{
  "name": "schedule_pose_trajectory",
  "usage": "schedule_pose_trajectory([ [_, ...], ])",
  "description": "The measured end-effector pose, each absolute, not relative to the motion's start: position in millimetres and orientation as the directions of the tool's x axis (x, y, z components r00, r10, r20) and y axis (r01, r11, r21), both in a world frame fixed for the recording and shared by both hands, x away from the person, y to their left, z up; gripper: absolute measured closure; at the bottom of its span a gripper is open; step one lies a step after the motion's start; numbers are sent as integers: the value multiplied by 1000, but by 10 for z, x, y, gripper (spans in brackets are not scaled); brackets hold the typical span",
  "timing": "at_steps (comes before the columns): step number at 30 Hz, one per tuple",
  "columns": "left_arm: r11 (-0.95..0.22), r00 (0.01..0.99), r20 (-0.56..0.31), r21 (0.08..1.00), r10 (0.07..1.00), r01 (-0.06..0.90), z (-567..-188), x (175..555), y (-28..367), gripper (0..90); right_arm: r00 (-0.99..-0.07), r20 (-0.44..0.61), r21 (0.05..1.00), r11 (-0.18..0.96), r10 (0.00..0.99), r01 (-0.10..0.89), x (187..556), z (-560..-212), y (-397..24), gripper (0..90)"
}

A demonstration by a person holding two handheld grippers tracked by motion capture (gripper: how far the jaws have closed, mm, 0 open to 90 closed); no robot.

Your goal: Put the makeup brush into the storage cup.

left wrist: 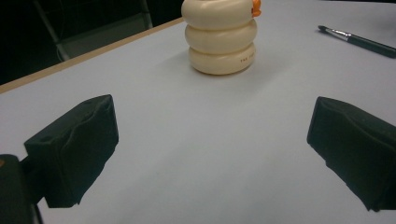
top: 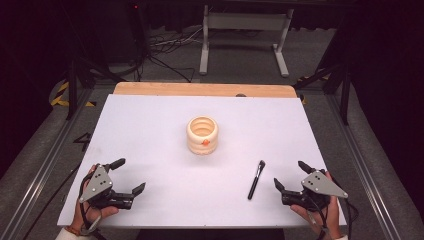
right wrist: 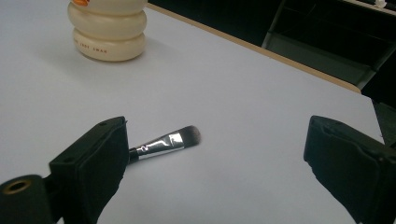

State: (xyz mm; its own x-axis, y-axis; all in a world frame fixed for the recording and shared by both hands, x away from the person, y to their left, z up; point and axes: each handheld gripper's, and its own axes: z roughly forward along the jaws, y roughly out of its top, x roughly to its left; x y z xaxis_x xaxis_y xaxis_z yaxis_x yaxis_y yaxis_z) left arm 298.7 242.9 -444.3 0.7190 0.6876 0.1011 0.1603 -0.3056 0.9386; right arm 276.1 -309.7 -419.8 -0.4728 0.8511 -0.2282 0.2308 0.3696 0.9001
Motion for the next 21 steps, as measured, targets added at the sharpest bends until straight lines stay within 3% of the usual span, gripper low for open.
schedule_pose_trajectory([
  [7,-309,730,75,932,679,191,-4490,3013,2380,30,-457,-218,885,372,863,281,2824,-4064,-3070,112],
  [12,-312,740,67,929,669,198,-4506,3023,2352,30,-443,-112,823,332,889,460,2999,-4009,-3012,142],
  [18,-303,746,48,929,664,210,-4513,3027,2346,32,-411,58,651,278,910,706,3325,-4036,-2843,152],
  [21,-306,746,36,924,665,228,-4522,3036,2335,34,-390,106,568,266,915,779,3409,-4083,-2762,153],
])
